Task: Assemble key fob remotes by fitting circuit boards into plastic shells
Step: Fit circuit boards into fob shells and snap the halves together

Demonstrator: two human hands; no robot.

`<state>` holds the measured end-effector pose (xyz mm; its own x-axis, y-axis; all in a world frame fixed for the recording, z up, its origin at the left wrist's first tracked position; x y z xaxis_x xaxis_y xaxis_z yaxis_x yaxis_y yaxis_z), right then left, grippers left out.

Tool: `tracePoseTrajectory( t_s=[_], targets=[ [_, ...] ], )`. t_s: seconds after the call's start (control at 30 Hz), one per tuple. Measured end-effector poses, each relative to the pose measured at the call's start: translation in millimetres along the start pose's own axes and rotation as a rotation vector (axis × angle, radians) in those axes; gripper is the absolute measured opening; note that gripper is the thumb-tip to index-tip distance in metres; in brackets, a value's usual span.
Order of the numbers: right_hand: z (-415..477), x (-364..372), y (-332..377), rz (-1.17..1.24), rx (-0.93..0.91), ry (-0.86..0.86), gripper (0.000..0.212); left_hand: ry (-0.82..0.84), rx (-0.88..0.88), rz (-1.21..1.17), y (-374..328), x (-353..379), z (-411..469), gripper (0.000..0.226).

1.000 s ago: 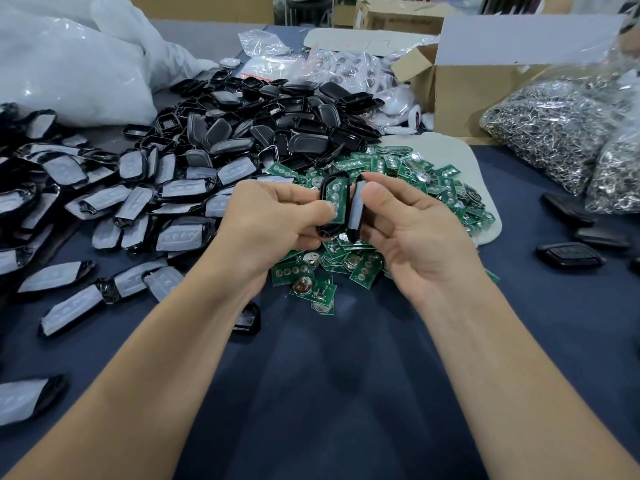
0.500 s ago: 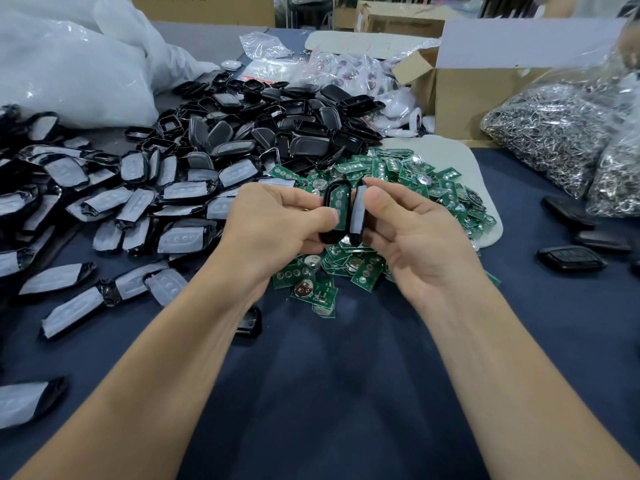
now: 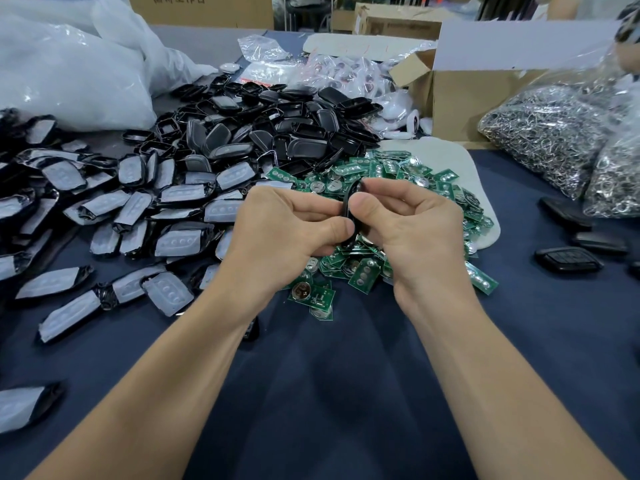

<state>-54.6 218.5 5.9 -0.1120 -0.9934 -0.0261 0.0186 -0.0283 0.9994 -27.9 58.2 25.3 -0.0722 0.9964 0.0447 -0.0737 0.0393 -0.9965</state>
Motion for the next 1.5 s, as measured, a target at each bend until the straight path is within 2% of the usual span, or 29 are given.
tracePoseTrajectory(
  t_s=[0.2, 0.33, 0.5, 0.6, 0.7, 0.83, 0.97, 1.07, 1.13, 1.23, 1.33, 1.4, 1.5],
  targets=[
    [-3, -2, 2, -0.119, -0.031, -0.086, 0.03, 0.018, 0.009, -0.023, 0, 3, -1, 0.025],
    [-12, -5, 14, -0.299, -0.158, -0.191, 0.022, 0.038, 0.018, -0.021, 1, 6, -2, 0.018],
    [-22, -5, 28, -0.386, -0.312, -0.251, 0.021, 0.063, 0.035, -0.035, 1, 9, -3, 0.017],
    [-20, -1, 28, -0.399, -0.332, -0.217, 0.022, 0.019, 0.021, -0.03, 6, 7, -1, 0.02],
    [-10, -4, 23, -0.371, -0.269, -0.162, 0.018, -0.038, -0.029, -0.095, 11, 2, 3, 0.022],
    [-6, -6, 19, -0.48, -0.24, -0.12, 0.016, -0.096, -0.066, -0.226, 13, -3, 8, 0.023],
    [-14, 3, 21, -0.586, -0.284, -0.071, 0.03, -0.127, -0.094, -0.259, 17, -3, 8, 0.018],
    [-20, 7, 25, -0.68, -0.332, -0.089, 0.038, -0.131, -0.095, -0.28, 17, -2, 8, 0.023],
    [-23, 8, 28, -0.703, -0.355, -0.11, 0.037, -0.118, -0.088, -0.284, 16, 0, 7, 0.028],
    [-22, 6, 30, -0.698, -0.359, -0.137, 0.032, -0.088, -0.085, -0.274, 13, 2, 6, 0.024],
    [-18, 2, 29, -0.612, -0.327, -0.133, 0.029, 0.005, -0.088, -0.299, 11, 0, 6, 0.024],
    [-15, 0, 27, -0.549, -0.294, -0.078, 0.028, 0.098, -0.089, -0.303, 8, -2, 8, 0.026],
    [-8, -2, 22, -0.456, -0.222, 0.066, 0.031, 0.22, -0.142, -0.35, 8, -8, 10, 0.047]
  ],
)
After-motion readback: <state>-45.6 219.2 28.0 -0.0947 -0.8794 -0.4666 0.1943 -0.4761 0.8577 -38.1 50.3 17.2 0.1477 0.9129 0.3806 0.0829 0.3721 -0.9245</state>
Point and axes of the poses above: each hand's wrist, its own z-axis towards the middle knuckle, its own x-axis out of the palm, y = z × x, the point moved 5 cm from there along z, towards the middle knuckle, and after that the axes turned 12 degrees about -z, right-handed, at the moved point
